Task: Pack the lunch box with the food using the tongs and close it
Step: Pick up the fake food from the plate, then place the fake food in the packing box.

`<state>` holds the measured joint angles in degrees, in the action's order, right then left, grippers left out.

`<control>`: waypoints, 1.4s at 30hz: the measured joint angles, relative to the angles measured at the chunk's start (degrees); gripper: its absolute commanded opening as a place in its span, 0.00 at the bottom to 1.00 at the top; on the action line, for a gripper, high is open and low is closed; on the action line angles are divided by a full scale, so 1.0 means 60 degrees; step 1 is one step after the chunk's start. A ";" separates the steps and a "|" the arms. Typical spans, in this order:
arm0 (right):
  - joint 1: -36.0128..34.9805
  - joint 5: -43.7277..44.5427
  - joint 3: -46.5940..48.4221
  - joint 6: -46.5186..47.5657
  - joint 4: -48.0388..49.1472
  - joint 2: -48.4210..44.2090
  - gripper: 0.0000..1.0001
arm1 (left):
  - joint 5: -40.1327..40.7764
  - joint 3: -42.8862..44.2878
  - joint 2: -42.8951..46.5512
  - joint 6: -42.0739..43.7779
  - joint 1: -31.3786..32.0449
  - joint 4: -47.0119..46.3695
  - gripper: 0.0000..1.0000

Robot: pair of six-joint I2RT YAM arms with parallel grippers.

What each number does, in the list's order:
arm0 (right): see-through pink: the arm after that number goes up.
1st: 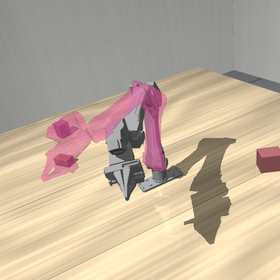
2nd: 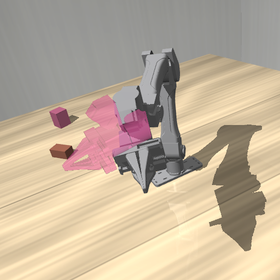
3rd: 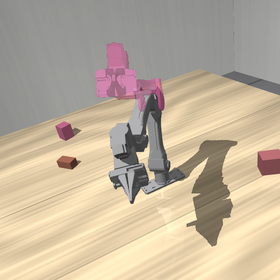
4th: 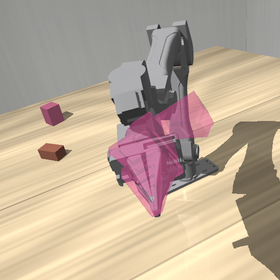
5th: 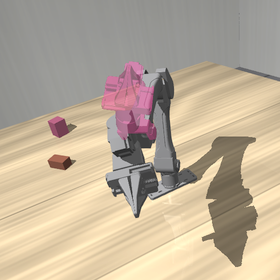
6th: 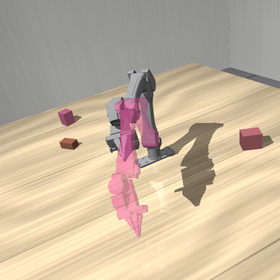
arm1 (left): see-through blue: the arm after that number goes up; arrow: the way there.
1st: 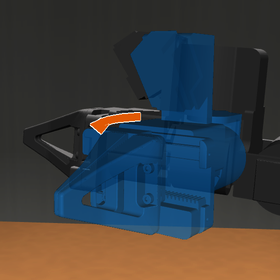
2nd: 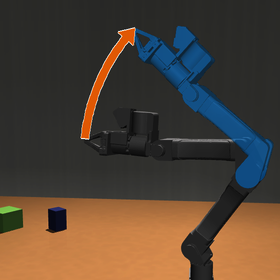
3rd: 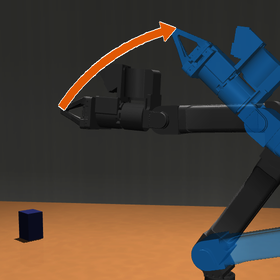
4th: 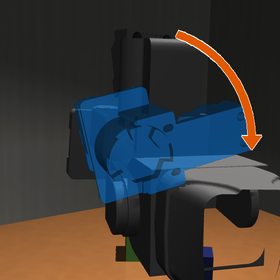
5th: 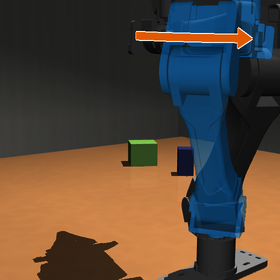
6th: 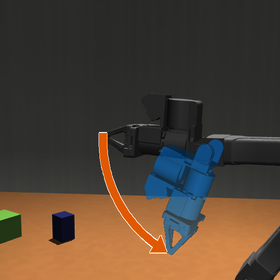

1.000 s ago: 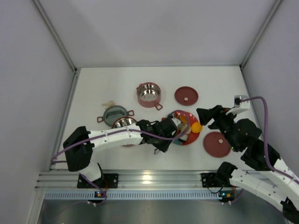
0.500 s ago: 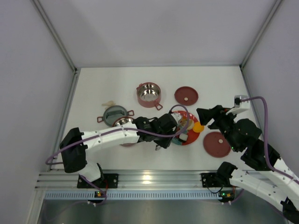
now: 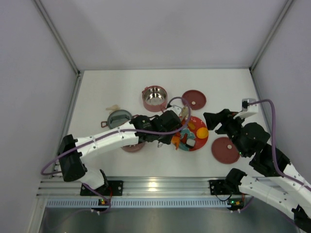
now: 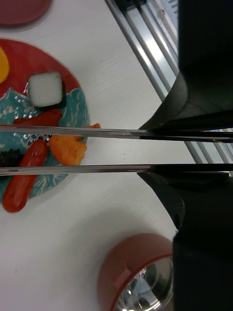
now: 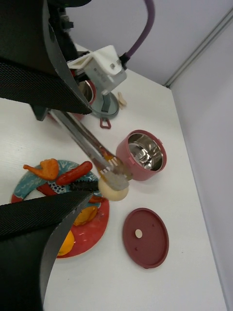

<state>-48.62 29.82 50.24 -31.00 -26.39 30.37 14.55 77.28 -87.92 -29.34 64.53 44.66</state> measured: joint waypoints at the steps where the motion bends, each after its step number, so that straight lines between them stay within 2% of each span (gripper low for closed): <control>1: 0.0000 -0.0004 0.0000 0.0000 0.0000 0.0022 0.64 | 0.0087 0.0018 0.0069 -0.0047 -0.0149 0.0055 0.00; 11: 0.0000 -0.0062 0.0022 0.0007 0.0007 0.0200 0.63 | 0.0226 0.0448 0.0346 -0.0073 -0.3122 0.0127 0.00; 15: 0.0000 -0.0135 0.0022 0.0007 0.0007 0.0280 0.63 | 0.0215 0.0965 -0.0051 0.0036 -0.3883 0.0117 0.00; 21: 0.0000 -0.0280 0.0022 0.0004 0.0007 0.0299 0.63 | 0.0073 0.1078 -0.0903 0.0182 -0.4226 0.0025 0.04; 31: 0.0000 -0.0415 0.0018 -0.0004 0.0011 0.0178 0.63 | -0.0022 0.0940 -0.1526 0.0317 -0.4404 -0.0146 0.34; 34: 0.0000 -0.0426 0.0018 -0.0004 0.0015 0.0178 0.63 | -0.0018 0.0940 -0.1526 0.0353 -0.4419 -0.0178 0.40; 42: 0.0000 -0.0452 0.0018 -0.0007 0.0011 0.0178 0.63 | -0.0051 0.0841 -0.1526 0.0386 -0.4430 -0.0233 0.47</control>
<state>-48.62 27.11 50.35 -31.05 -26.33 31.44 14.24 82.32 -97.08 -27.03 37.95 43.27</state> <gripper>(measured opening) 0.630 0.473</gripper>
